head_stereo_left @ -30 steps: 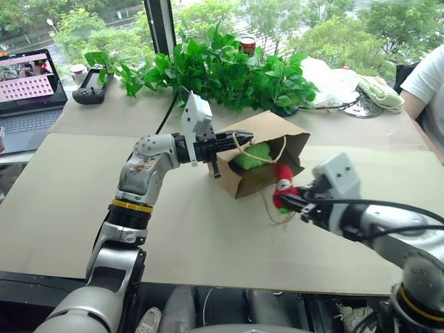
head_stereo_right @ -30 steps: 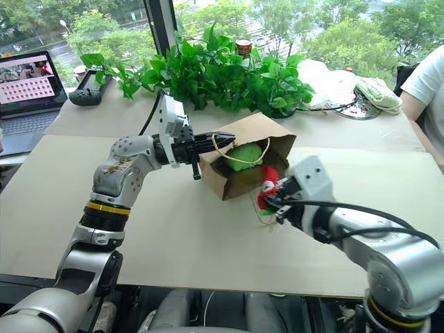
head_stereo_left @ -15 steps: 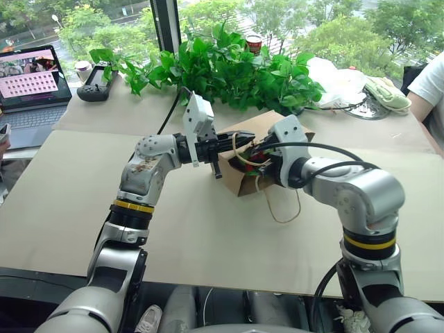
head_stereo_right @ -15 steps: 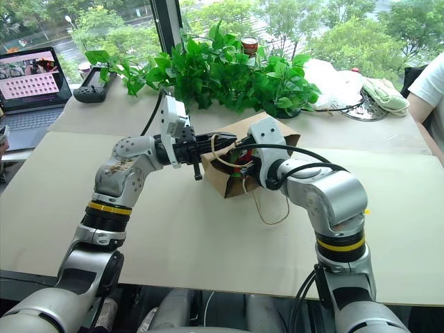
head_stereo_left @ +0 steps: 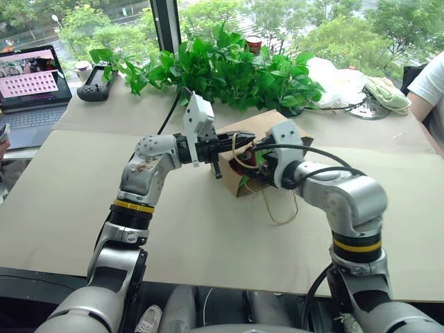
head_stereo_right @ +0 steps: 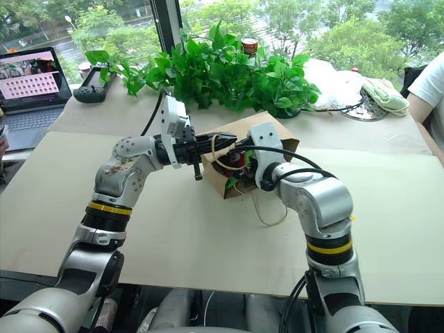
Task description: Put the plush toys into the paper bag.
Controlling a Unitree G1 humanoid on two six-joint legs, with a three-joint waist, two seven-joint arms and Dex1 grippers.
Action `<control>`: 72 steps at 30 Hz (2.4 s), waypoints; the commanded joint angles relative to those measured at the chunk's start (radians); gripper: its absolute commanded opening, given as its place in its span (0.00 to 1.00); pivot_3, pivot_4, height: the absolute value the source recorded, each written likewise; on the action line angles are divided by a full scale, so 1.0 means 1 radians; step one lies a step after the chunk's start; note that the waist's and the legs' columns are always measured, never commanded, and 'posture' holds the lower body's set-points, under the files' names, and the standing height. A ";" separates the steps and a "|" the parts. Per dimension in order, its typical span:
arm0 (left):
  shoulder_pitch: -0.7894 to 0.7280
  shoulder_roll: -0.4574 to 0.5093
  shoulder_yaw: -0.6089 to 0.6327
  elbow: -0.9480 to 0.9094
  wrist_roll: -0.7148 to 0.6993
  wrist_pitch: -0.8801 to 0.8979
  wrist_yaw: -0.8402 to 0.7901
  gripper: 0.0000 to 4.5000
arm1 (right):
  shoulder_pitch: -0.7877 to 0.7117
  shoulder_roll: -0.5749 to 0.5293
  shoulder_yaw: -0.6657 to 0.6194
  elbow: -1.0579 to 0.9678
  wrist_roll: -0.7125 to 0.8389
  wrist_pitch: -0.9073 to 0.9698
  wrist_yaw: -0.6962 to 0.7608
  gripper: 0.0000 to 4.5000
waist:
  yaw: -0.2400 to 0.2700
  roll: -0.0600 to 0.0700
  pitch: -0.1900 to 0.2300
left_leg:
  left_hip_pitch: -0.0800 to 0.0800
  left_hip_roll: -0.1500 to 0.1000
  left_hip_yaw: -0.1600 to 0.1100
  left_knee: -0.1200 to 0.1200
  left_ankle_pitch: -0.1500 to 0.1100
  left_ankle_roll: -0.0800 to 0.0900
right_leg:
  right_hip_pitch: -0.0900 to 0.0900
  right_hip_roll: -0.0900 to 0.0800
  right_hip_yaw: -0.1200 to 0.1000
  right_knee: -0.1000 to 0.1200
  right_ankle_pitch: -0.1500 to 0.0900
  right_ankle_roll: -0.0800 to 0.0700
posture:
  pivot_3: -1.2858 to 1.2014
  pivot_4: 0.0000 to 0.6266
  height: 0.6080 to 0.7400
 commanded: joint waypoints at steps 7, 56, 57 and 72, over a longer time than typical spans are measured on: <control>-0.017 0.004 0.009 -0.025 -0.008 -0.010 0.001 0.00 | 0.083 -0.105 -0.232 -0.306 0.115 0.213 0.106 0.82 | -0.004 0.000 0.000 | 0.000 0.000 -0.001 0.000 0.000 0.000 | 0.000 0.000 0.000 0.000 0.000 0.000 | 0.52 0.24 0.79; -0.079 -0.063 0.163 0.058 -0.134 0.135 0.173 0.00 | 0.110 -0.296 -0.198 -0.424 0.079 0.051 0.151 0.01 | -0.004 0.000 0.000 | 0.001 -0.001 -0.002 0.001 0.000 0.000 | 0.001 0.000 0.000 0.000 0.000 0.000 | 0.52 0.24 0.79; -0.083 -0.072 0.181 0.062 -0.148 0.153 0.196 0.00 | 0.089 -0.302 -0.201 -0.417 0.077 0.059 0.149 0.01 | -0.005 0.000 0.000 | 0.001 -0.001 -0.002 0.001 0.000 0.000 | 0.001 0.000 0.000 0.000 0.000 0.000 | 0.52 0.24 0.79; 0.102 -0.098 0.180 -0.019 -0.174 0.245 0.304 0.00 | 0.043 -0.316 0.020 -0.322 0.021 0.015 0.099 0.01 | 0.001 0.000 0.000 | 0.000 -0.002 -0.002 0.001 0.001 -0.001 | 0.002 -0.001 0.000 0.000 0.000 0.000 | 0.52 0.24 0.79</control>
